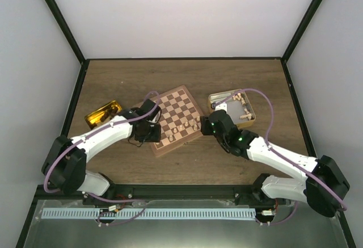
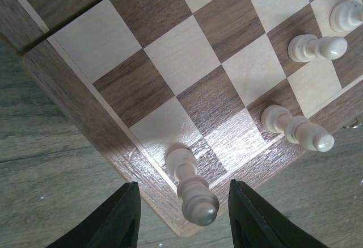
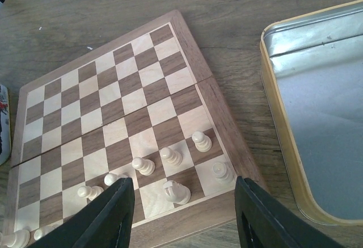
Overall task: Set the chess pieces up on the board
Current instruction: Pick up the chess piece from the chessboard.
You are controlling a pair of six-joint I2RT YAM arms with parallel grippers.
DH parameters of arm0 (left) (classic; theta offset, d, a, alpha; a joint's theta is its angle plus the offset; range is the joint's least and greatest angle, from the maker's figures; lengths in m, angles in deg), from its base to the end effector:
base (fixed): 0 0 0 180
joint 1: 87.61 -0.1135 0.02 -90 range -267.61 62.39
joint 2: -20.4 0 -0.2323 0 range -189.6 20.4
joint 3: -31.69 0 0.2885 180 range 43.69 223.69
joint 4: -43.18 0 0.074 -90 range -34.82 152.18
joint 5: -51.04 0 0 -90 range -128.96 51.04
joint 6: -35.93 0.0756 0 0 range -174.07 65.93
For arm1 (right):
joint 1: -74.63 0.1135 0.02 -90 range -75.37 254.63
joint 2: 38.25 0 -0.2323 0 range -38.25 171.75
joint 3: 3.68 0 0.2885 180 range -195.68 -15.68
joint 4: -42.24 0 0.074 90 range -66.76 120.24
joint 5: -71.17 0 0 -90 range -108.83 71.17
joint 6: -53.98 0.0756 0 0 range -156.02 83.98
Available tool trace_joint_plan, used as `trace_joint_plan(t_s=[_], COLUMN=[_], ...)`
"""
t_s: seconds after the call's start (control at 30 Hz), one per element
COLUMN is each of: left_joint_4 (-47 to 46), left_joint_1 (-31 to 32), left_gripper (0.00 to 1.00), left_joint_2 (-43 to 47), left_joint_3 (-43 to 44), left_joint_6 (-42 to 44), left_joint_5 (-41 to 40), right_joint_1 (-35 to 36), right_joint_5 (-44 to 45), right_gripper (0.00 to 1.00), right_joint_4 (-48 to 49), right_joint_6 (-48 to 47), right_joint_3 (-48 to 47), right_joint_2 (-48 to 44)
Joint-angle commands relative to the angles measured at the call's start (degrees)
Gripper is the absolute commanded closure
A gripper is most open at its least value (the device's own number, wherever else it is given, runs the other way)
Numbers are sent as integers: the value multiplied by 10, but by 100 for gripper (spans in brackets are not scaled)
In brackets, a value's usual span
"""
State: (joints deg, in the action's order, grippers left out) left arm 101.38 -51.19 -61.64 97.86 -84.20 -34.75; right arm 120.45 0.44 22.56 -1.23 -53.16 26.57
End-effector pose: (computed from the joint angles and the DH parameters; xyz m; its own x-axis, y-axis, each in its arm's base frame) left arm 0.2432 -0.1863 0.1210 -0.9746 0.0969 -0.2019 0.1377 0.9703 -0.1988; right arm 0.2398 0.2110 0.1640 -0.6072 0.1480 -0.7806 -0.1731 0.9343 0.3117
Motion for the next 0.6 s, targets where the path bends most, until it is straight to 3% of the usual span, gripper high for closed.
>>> trace_joint_plan(t_s=[0.0,0.27,0.57], left_joint_4=[-52,-45,-24], left_joint_1=[3,3,3], left_gripper=[57,83,91], left_joint_2=[-2,-33,-20], left_joint_3=[-13,4,30], left_joint_6=[-3,18,31], left_joint_5=[10,18,-1], right_joint_1=[-6,-6,-6], right_joint_5=[6,6,17], right_gripper=[50,50,51], right_joint_4=[-8,-17,-18], right_joint_6=[8,9,9], right_joint_3=[-25,-36,-36], right_joint_2=[3,-5,-13])
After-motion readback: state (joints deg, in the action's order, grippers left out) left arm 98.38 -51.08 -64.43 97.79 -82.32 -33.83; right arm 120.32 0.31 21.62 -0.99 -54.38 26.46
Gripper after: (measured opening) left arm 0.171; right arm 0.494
